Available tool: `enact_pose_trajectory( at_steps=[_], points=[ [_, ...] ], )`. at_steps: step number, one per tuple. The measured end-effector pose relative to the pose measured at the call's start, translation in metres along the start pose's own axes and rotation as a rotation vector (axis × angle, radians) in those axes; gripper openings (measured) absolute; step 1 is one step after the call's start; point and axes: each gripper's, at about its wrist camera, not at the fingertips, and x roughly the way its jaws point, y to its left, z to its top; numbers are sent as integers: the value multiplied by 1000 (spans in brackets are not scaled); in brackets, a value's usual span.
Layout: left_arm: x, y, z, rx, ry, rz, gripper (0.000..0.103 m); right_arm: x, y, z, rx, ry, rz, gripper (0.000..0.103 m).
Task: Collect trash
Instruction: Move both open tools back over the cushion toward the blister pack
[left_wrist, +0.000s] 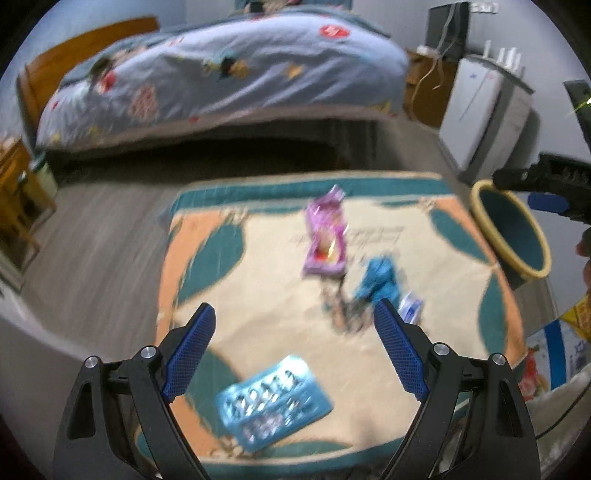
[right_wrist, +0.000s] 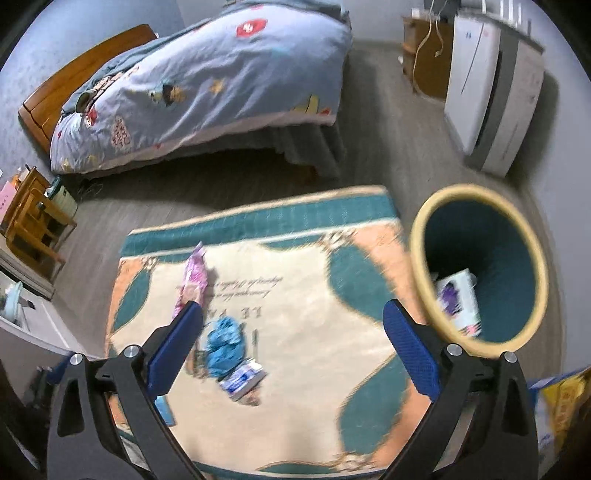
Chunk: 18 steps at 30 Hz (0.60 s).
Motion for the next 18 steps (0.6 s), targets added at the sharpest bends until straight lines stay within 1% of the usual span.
enact_pose_trajectory(
  at_steps=[2, 5, 7, 10, 14, 16, 18],
  points=[
    [11, 9, -12, -21, 45, 15, 87, 9, 7, -5, 12, 26, 7, 96],
    [23, 19, -27, -34, 98, 14, 87, 23, 18, -12, 12, 64, 14, 96],
    [29, 21, -38, -24, 132, 5, 87, 31, 25, -15, 4, 88, 15, 96],
    [37, 18, -52, 53, 188, -12, 87, 41, 35, -17, -31, 108, 4, 96],
    [45, 11, -68, 158, 252, -20, 87, 46, 42, -16, -38, 118, 8, 96],
    [49, 10, -75, 197, 271, -7, 87, 50, 47, -16, -42, 125, 14, 96],
    [56, 10, -78, 231, 289, 24, 87, 54, 53, -17, -55, 133, 16, 96]
  ],
)
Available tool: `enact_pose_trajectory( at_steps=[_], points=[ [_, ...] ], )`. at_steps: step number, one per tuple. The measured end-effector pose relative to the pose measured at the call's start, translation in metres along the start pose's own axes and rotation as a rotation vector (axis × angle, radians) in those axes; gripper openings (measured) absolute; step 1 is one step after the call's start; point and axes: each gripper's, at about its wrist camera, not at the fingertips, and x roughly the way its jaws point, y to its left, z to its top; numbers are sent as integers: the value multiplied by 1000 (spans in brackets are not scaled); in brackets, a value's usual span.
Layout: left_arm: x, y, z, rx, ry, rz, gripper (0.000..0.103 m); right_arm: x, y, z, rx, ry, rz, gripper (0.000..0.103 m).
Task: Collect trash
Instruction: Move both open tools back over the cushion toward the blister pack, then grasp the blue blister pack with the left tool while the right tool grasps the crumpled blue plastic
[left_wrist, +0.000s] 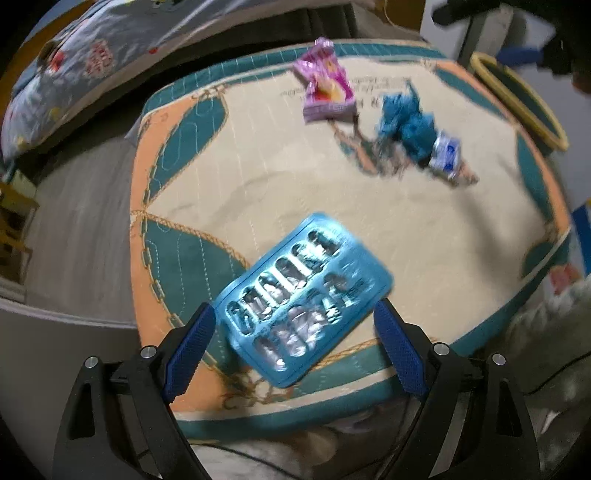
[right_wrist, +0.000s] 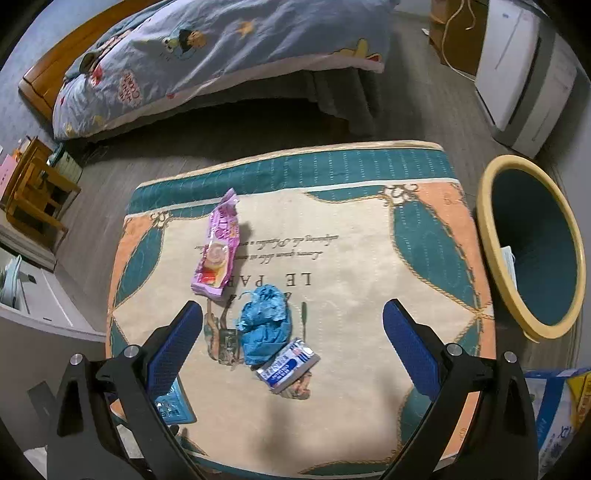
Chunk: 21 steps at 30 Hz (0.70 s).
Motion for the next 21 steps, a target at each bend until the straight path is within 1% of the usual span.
enact_pose_trajectory(
  at_steps=[2, 5, 7, 11, 13, 14, 15, 16, 18, 19, 20, 21],
  points=[
    [5, 1, 2, 13, 7, 13, 87, 4, 4, 0, -10, 7, 3, 96],
    [12, 6, 6, -6, -2, 9, 89, 10, 7, 0, -27, 20, -5, 96],
    [16, 12, 12, -31, -14, -2, 91, 13, 7, 0, -29, 29, -13, 96],
    [21, 23, 24, -94, -23, -30, 91, 24, 8, -1, -30, 50, -15, 96],
    [24, 30, 27, -117, -27, -45, 91, 30, 10, -2, -36, 66, -9, 94],
    [25, 31, 28, -119, -32, -48, 91, 35, 13, -3, -46, 79, -8, 89],
    [25, 31, 28, -118, -35, -50, 91, 39, 16, -4, -57, 91, -8, 80],
    [25, 31, 28, -119, -36, -55, 91, 46, 20, -6, -71, 112, -6, 75],
    [24, 31, 27, -124, -37, -57, 90, 55, 25, -9, -89, 142, 2, 63],
    [23, 31, 26, -125, -39, -60, 87, 61, 30, -11, -109, 161, 8, 59],
    [21, 31, 26, -122, -44, -59, 80, 64, 33, -12, -123, 169, 8, 54],
    [21, 32, 28, -122, -47, -60, 75, 68, 37, -13, -143, 178, 6, 49]
  ],
)
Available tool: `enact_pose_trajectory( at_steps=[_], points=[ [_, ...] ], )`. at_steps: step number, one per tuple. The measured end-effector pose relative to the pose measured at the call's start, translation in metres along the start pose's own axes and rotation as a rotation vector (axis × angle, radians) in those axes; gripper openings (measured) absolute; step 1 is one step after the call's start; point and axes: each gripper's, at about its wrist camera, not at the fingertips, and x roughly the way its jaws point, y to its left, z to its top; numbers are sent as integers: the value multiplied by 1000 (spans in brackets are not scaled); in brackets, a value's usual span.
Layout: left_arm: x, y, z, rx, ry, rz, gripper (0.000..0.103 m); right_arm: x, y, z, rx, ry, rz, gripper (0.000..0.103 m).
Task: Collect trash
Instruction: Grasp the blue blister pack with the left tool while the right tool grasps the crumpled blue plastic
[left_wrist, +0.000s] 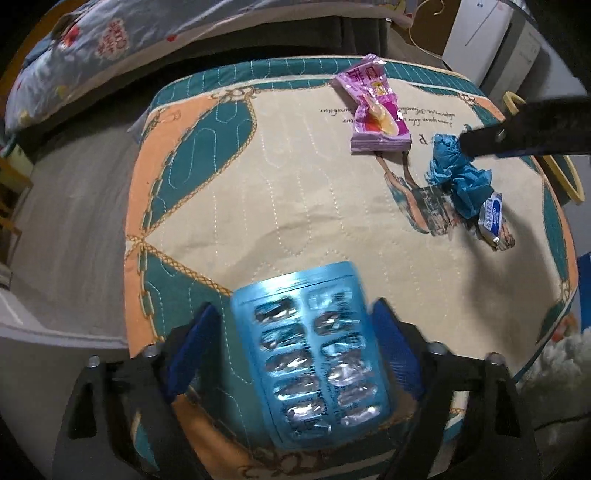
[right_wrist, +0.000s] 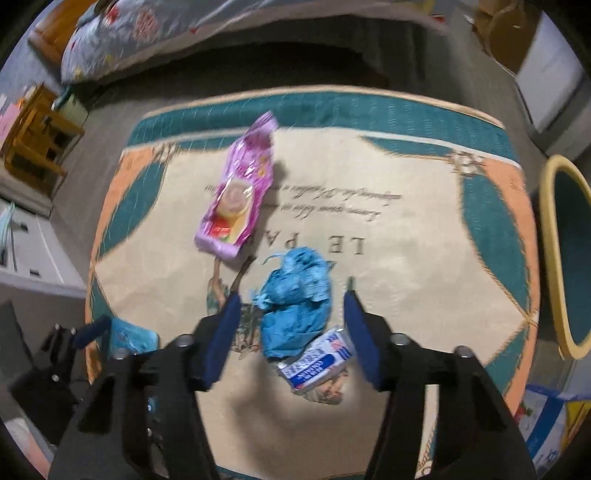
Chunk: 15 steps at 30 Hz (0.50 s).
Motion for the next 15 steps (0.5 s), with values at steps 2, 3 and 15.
enact_pose_trajectory(
  at_steps=[2, 3, 15],
  points=[
    [-1, 3, 4, -11, 1, -18, 75, 8, 6, 0, -26, 18, -9, 46],
    [-2, 3, 4, -9, 0, -16, 74, 12, 7, -1, -38, 32, -15, 41],
    [-24, -7, 23, -9, -80, -28, 72, -4, 1, -4, -65, -13, -18, 20]
  ],
)
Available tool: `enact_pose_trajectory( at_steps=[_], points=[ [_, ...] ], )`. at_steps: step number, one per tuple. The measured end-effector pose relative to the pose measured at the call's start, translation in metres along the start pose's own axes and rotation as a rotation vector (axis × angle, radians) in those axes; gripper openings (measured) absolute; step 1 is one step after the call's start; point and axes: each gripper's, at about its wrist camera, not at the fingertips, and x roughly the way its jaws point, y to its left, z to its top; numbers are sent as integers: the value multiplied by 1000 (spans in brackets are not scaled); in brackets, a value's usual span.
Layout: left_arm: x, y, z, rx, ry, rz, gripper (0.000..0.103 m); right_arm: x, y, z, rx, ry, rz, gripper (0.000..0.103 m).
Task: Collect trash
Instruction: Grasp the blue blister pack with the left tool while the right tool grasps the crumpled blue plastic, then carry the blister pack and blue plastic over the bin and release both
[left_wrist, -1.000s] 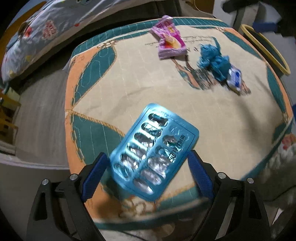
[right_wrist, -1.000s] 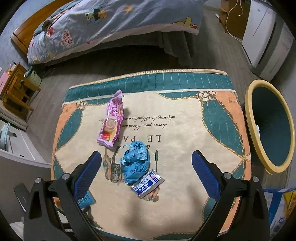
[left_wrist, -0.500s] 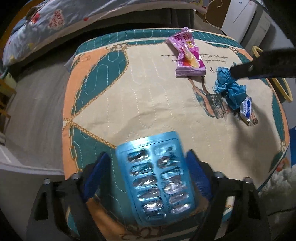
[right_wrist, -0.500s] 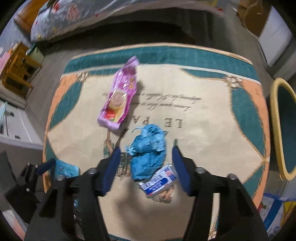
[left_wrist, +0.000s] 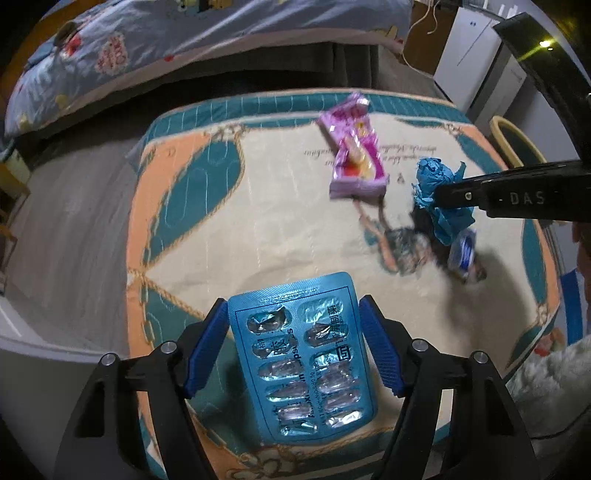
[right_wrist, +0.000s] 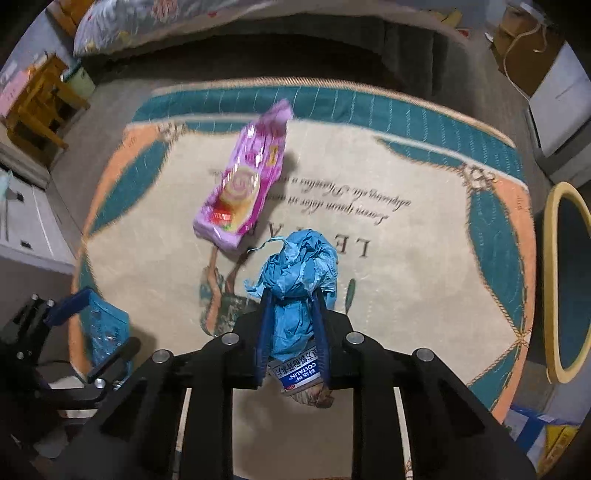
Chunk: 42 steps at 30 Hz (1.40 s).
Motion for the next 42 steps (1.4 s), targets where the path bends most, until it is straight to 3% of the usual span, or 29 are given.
enact_pose_trajectory(
  at_steps=[10, 26, 36, 42],
  points=[
    [-34, -35, 50, 5, -143, -57, 72, -63, -52, 9, 89, -156, 45, 19],
    [-21, -140, 96, 125, -155, -126, 72, -125, -167, 2, 265, -302, 83, 18],
    [-39, -224, 146, 237, -233, -224, 72, -150, -271, -19, 419, -359, -4, 18],
    [-25, -268, 157, 254, -199, -300, 72, -153, -324, -34, 477, -344, -91, 18]
  ],
)
